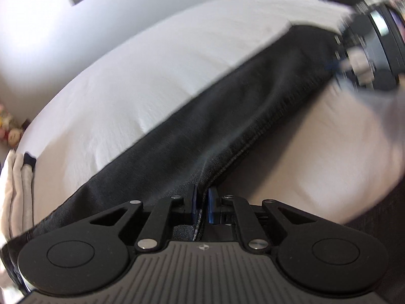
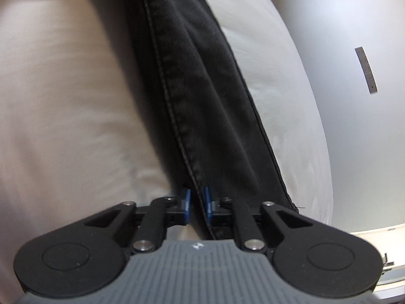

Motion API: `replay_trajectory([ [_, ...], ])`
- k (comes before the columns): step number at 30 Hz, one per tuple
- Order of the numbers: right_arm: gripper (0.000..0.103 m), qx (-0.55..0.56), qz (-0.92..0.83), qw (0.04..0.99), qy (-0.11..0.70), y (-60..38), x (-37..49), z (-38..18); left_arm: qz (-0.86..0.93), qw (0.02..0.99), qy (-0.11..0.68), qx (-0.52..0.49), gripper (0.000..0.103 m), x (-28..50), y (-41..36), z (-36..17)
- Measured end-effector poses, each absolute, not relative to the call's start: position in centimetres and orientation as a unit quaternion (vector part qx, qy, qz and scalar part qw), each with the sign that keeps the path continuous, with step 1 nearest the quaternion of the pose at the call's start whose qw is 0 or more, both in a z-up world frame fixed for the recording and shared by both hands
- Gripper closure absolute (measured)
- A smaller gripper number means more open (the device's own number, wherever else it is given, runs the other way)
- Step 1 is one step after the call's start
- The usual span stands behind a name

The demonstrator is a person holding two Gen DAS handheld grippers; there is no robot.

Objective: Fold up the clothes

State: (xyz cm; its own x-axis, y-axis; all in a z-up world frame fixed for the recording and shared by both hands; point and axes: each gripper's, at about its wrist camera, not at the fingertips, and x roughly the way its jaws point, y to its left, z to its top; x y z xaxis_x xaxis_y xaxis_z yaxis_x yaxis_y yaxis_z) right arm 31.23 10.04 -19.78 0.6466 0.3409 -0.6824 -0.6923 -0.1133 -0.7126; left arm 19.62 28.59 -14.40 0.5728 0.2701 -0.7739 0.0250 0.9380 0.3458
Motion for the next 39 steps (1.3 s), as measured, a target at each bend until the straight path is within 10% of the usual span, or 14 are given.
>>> replay_trajectory([
  [10, 0.096, -0.621, 0.383, 0.662, 0.171, 10.0, 32.2, -19.9, 0.042, 0.843, 0.510, 0.168, 0.093, 20.4, 28.5, -18.5],
  [18, 0.077, -0.530, 0.352, 0.736, 0.232, 7.6, 32.2, -16.1, 0.095, 0.888, 0.434, 0.121, 0.055, 15.6, 29.4, -14.6],
  [39, 0.074, -0.251, 0.370, 0.821, 0.355, 5.9, 25.0, -9.5, 0.265, 0.841, 0.453, -0.131, 0.050, -0.2, 50.9, -10.0],
])
